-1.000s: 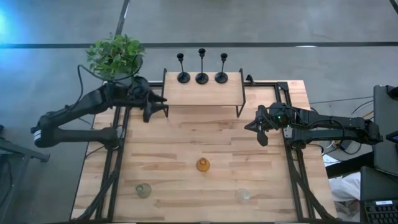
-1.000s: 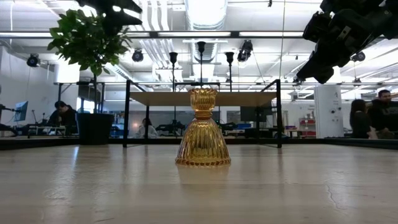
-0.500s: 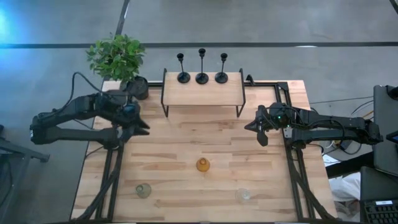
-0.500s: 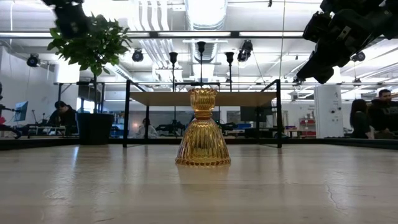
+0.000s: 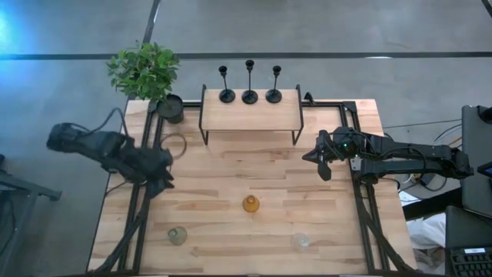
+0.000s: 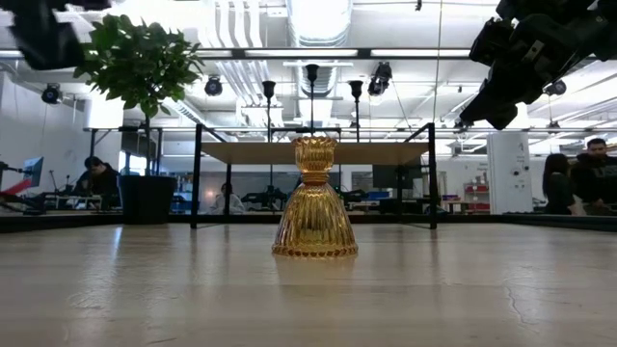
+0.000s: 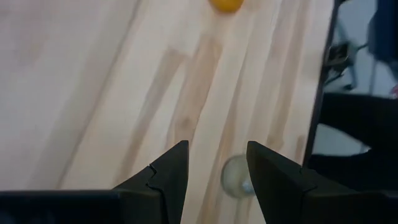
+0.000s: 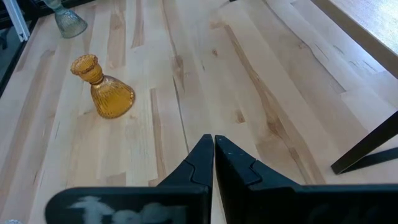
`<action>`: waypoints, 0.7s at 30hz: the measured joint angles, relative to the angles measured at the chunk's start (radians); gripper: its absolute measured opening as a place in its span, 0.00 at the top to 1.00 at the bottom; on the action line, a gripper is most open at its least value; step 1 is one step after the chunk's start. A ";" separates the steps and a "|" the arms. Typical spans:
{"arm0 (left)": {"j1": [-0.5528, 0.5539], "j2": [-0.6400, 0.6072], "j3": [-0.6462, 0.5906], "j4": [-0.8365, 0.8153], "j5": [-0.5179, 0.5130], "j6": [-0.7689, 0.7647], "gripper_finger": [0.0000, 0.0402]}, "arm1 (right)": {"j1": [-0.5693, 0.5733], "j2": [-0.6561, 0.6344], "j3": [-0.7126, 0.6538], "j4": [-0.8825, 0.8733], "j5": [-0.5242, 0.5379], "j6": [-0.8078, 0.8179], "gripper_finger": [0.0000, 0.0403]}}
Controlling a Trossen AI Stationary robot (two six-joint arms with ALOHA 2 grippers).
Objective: Pick & Place candle stick holders
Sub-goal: Put the green candle holder on the shelf
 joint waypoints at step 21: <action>-0.627 0.105 -0.199 0.179 -0.219 -0.546 0.58 | 0.000 0.000 0.000 0.000 0.000 0.000 0.97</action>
